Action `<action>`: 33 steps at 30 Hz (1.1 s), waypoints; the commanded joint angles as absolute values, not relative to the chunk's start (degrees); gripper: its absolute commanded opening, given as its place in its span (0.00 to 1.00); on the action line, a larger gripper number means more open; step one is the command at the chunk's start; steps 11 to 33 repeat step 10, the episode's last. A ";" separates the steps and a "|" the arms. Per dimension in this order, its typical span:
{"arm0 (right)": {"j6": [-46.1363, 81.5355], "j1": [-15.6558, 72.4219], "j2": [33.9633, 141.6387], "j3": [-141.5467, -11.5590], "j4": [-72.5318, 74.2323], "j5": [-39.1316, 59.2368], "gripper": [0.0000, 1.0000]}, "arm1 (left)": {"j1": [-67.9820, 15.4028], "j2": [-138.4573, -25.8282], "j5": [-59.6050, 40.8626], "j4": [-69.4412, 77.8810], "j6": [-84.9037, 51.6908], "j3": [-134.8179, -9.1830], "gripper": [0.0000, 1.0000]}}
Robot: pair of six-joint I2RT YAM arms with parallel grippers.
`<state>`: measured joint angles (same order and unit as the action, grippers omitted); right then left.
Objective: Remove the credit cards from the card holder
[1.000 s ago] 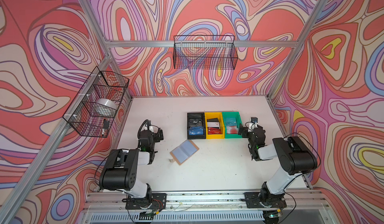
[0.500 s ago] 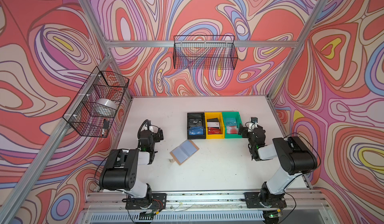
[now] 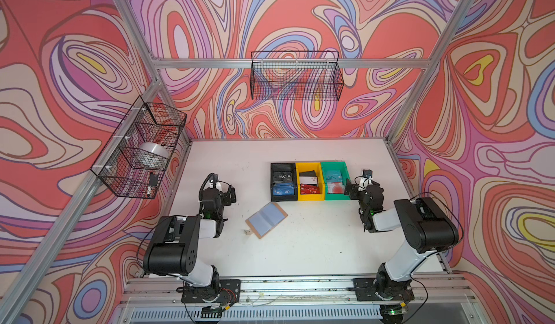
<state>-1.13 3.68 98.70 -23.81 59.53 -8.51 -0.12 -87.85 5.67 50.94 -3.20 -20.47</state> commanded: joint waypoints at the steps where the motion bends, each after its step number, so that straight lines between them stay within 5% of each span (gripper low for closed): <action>1: -0.70 3.25 98.26 -24.72 59.15 -8.21 0.99 | -0.18 -88.07 6.14 52.11 -3.20 -20.79 1.00; 33: -0.55 3.25 98.26 -24.83 59.06 -8.13 0.98 | -0.18 -88.09 6.16 52.09 -3.24 -20.74 1.00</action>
